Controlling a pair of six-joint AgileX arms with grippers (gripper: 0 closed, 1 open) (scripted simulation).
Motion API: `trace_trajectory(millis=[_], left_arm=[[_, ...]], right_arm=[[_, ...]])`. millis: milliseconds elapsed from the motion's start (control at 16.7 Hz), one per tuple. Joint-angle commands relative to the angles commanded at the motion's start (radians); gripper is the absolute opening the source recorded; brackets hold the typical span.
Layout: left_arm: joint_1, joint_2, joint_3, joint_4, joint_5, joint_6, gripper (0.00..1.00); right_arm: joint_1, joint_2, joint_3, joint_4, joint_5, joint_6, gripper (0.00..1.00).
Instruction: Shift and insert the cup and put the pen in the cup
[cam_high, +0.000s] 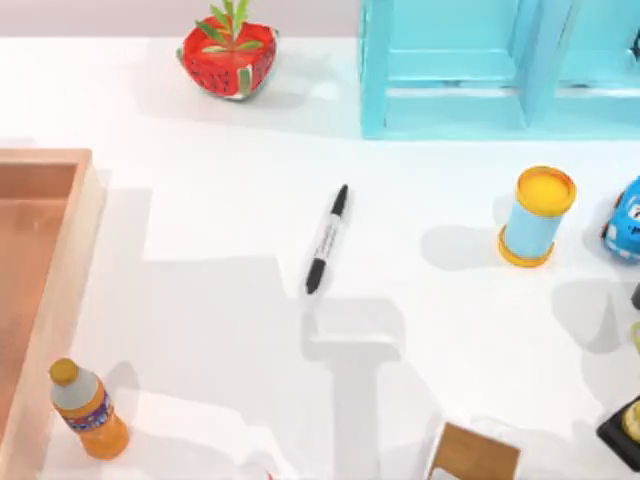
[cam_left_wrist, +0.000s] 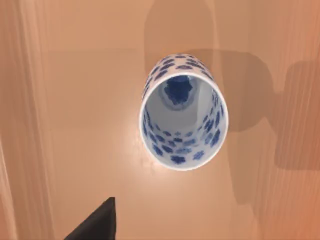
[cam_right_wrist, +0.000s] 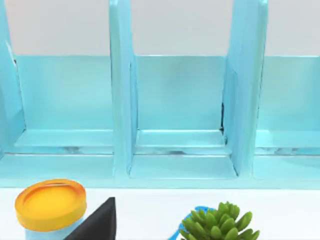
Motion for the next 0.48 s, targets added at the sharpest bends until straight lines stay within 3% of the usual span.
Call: trace_trajectory(millis=[480], left_arm=[[-0.001, 0.016, -0.032, 0.034, 0.000, -0.001, 1.00]], right_arm=[[0.000, 0.000, 0.000, 0.000, 0.000, 0.000, 1.00]])
